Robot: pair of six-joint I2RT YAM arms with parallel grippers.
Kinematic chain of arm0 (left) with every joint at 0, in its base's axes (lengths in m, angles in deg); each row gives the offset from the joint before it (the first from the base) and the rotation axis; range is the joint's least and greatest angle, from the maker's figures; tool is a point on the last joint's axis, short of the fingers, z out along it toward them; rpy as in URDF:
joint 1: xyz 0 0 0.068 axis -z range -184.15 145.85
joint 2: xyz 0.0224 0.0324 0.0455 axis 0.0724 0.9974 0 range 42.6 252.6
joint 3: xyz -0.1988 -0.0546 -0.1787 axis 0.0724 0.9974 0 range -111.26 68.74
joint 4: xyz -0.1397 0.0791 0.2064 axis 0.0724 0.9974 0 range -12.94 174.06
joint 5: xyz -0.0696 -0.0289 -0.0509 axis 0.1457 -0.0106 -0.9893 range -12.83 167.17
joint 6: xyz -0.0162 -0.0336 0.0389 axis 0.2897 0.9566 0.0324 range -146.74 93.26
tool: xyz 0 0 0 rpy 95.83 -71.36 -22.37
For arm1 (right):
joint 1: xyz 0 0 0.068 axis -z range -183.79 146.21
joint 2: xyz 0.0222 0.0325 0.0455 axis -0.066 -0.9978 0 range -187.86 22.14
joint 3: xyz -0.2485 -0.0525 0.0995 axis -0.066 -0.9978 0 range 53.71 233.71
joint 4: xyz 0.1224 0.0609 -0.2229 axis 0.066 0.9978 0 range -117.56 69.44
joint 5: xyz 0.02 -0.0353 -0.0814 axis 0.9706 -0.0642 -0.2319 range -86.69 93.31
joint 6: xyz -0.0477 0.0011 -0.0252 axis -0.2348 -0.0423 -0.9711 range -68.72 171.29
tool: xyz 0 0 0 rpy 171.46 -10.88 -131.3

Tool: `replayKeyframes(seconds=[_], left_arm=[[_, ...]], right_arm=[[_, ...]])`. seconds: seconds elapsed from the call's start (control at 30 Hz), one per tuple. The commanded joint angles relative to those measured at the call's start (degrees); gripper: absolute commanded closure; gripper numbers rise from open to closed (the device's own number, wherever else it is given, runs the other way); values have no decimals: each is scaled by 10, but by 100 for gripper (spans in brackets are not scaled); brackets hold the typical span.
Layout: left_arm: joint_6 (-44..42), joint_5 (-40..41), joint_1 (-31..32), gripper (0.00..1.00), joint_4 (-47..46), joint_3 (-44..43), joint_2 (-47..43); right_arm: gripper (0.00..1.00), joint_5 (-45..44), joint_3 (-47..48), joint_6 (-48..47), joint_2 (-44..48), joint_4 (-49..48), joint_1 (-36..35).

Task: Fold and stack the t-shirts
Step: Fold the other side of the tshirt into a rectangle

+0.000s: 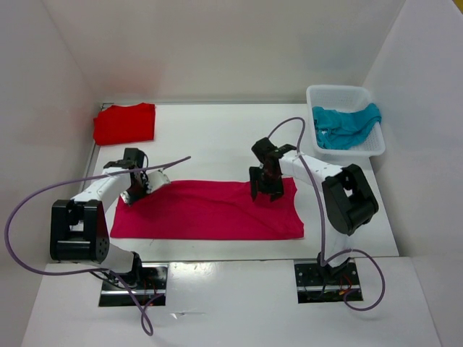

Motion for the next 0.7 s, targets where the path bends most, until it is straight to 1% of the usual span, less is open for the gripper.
replayKeyframes(seconds=[0.0, 0.13, 0.23, 0.37, 0.4, 0.43, 0.47, 0.57, 0.6, 0.67], left_arm=[[11, 7, -3, 95, -6, -20, -10], [17, 2, -3, 100, -6, -31, -15], [17, 2, -3, 100, -6, -31, -15], [17, 8, -3, 100, -6, -31, -15], [17, 8, -3, 100, -6, -31, -15], [17, 8, -3, 100, -6, -31, -15], [17, 8, -3, 100, -6, -31, -15], [17, 21, -3, 100, -11, -31, -15], [17, 21, -3, 100, -11, -31, -15], [17, 28, -3, 100, -23, -31, -15]], right_arm=[[29, 1, 19, -17, -18, -29, -14], [29, 7, 8, -23, -40, -34, -19], [30, 7, -2, -23, -45, -39, -25], [38, 7, -8, -23, -45, -39, -25], [45, 7, -8, -23, -45, -39, -25], [50, 7, -8, -23, -50, -39, -25], [58, 7, -8, -23, -50, -39, -25], [71, 12, -8, -23, -50, -34, -30], [81, 12, -8, -23, -45, -34, -30], [90, 12, -8, -23, -39, -28, -30]])
